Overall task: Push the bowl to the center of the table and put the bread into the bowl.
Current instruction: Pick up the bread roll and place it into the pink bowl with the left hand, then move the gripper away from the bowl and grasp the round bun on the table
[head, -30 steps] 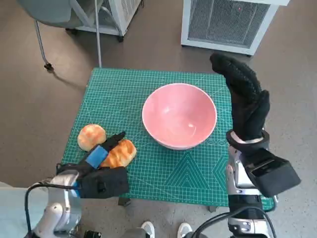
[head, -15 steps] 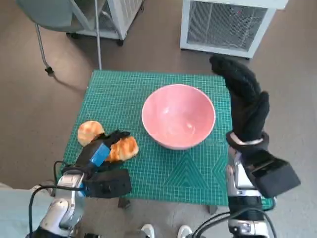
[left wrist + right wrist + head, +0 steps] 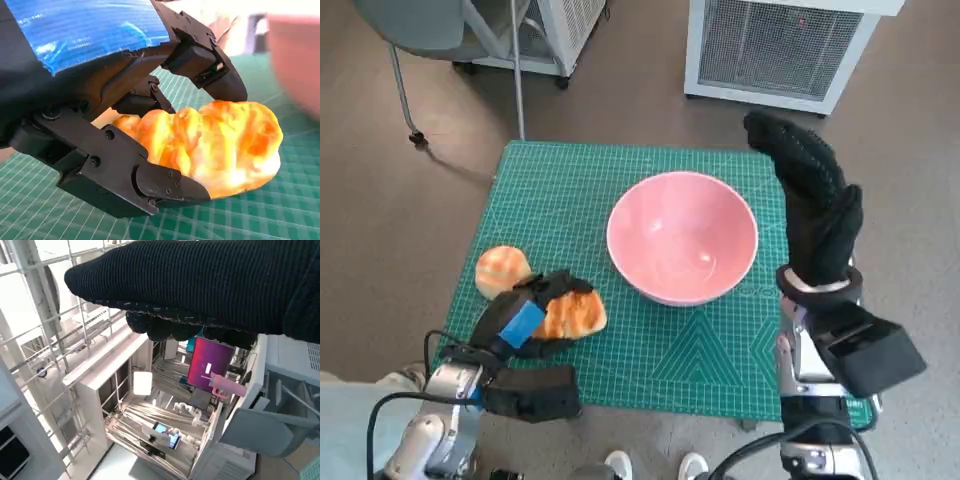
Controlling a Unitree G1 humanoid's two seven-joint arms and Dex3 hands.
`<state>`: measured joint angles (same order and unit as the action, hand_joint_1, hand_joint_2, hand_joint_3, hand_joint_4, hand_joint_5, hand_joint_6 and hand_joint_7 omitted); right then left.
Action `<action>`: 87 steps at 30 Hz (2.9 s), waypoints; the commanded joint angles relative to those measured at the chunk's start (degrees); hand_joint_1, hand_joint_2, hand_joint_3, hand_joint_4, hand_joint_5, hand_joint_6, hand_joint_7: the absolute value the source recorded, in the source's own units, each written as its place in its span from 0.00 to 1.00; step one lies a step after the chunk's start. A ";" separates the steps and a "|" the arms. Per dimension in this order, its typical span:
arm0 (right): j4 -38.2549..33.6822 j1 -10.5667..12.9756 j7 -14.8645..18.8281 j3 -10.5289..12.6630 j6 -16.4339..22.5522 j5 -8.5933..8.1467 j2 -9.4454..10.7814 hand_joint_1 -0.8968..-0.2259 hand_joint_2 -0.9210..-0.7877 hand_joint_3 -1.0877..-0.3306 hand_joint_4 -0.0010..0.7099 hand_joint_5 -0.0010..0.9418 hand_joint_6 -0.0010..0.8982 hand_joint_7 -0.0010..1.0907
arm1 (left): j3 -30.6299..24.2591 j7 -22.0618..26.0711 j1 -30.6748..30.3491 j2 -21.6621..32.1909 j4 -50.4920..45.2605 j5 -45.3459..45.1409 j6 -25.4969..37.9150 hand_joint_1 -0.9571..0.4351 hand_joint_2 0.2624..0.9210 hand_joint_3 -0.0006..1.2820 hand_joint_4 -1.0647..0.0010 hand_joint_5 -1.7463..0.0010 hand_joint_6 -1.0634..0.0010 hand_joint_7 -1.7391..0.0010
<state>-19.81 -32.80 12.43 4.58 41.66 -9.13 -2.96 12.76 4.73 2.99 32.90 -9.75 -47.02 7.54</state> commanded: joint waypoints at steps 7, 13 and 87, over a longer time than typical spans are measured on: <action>-1.49 0.31 0.13 0.44 0.03 -0.81 0.27 0.56 0.00 0.38 0.40 0.02 0.00 0.65 | -6.64 -1.14 5.43 -3.97 -13.09 4.48 -1.79 0.69 0.98 0.08 0.35 0.28 0.44 0.36; -1.64 0.18 0.36 0.49 0.14 -1.10 0.24 0.56 0.00 0.38 0.40 0.02 0.00 0.65 | -7.00 -1.87 11.94 -6.87 -14.12 4.92 -2.67 0.69 1.00 0.05 0.33 0.30 0.41 0.38; 1.56 2.80 -0.45 0.46 -0.15 -0.92 1.27 0.59 0.00 0.37 0.40 0.03 0.00 0.65 | -15.57 30.09 30.22 3.83 4.25 34.52 -15.08 0.54 0.92 0.00 0.93 1.00 0.71 0.97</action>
<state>-18.55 -31.46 12.39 5.27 42.16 -10.40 -2.02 2.24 33.99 36.07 33.10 -3.80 -16.75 -5.26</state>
